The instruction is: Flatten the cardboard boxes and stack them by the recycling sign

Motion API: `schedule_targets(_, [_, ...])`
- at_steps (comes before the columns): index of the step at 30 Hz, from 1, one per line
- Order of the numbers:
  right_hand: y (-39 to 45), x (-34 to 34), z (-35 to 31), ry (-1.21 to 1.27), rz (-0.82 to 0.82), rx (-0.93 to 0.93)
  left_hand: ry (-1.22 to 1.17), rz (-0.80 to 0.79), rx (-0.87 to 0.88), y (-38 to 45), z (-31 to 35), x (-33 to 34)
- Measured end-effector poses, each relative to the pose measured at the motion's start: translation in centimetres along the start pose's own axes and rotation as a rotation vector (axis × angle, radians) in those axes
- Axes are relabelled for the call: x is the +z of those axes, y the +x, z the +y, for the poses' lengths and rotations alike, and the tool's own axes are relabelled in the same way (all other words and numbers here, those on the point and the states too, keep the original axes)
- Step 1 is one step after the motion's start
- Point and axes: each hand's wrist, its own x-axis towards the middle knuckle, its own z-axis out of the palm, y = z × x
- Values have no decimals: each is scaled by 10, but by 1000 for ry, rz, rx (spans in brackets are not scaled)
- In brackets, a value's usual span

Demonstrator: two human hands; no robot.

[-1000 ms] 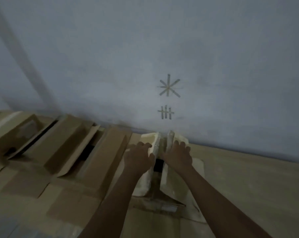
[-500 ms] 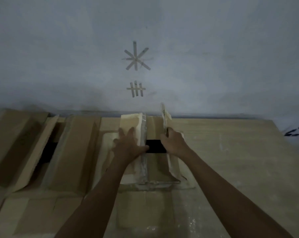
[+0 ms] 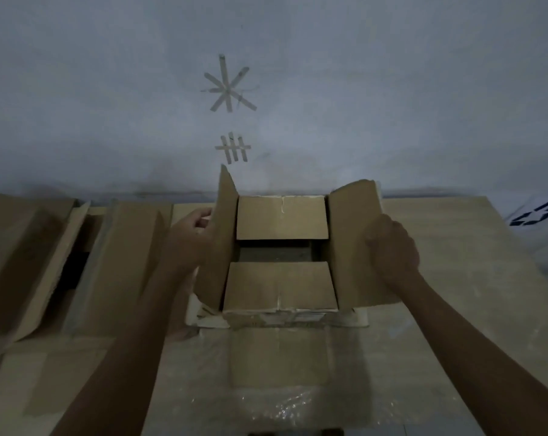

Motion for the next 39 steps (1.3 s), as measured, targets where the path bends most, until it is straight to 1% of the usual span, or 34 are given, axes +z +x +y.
schedule_targets(2, [-6,16,11,-88,-36,-71,196,70,29,8,-10,-12])
schedule_targets(4, [-11,29,16,-112,-140,-171,405,94,37,15,-18,-18])
schedule_targets(6, [-17,40,18,-75,-245,-236,519,93,-53,15,-24,-12])
schedule_targets(8, [-20,51,17,-57,-257,-327,598,82,-164,7,-30,2])
schedule_targets(11, [-22,63,10,31,-192,-272,682,22,-244,-2,-56,20])
schedule_targets(13, [-21,67,4,43,-190,-270,771,-80,-169,-5,-73,30])
schedule_targets(14, [-19,69,3,50,-191,-274,741,-133,-102,-6,-78,37])
schedule_targets(17, [-11,66,-4,21,-166,-254,485,-216,109,-16,-73,53])
schedule_targets(19, [-2,65,-11,-108,-129,-283,357,-216,101,-20,-67,54])
schedule_targets(20, [5,65,-16,-162,-109,-310,347,-226,112,-21,-62,52])
schedule_targets(22, [21,65,-31,-207,-113,-376,398,-276,206,-24,-59,50])
schedule_targets(24, [38,65,-46,-314,-174,-493,488,-320,284,-29,-57,53])
schedule_targets(26, [50,73,-58,-455,-202,-643,590,-394,221,-36,-58,61])
schedule_targets(28, [56,81,-68,-511,-213,-742,670,-442,174,-42,-61,67])
schedule_targets(29, [57,83,-72,-506,-219,-765,692,-446,177,-43,-61,68])
schedule_targets(33, [60,80,-76,-433,-300,-746,698,-477,165,-41,-55,68])
schedule_targets(35, [61,75,-74,-413,-295,-766,771,-455,178,-42,-53,70])
schedule_targets(36, [61,71,-74,-411,-281,-778,827,-412,216,-43,-50,72])
schedule_targets(38, [62,62,-75,-396,-279,-794,907,-322,356,-44,-41,81])
schedule_targets(39, [61,58,-76,-376,-289,-794,916,-314,429,-43,-34,89])
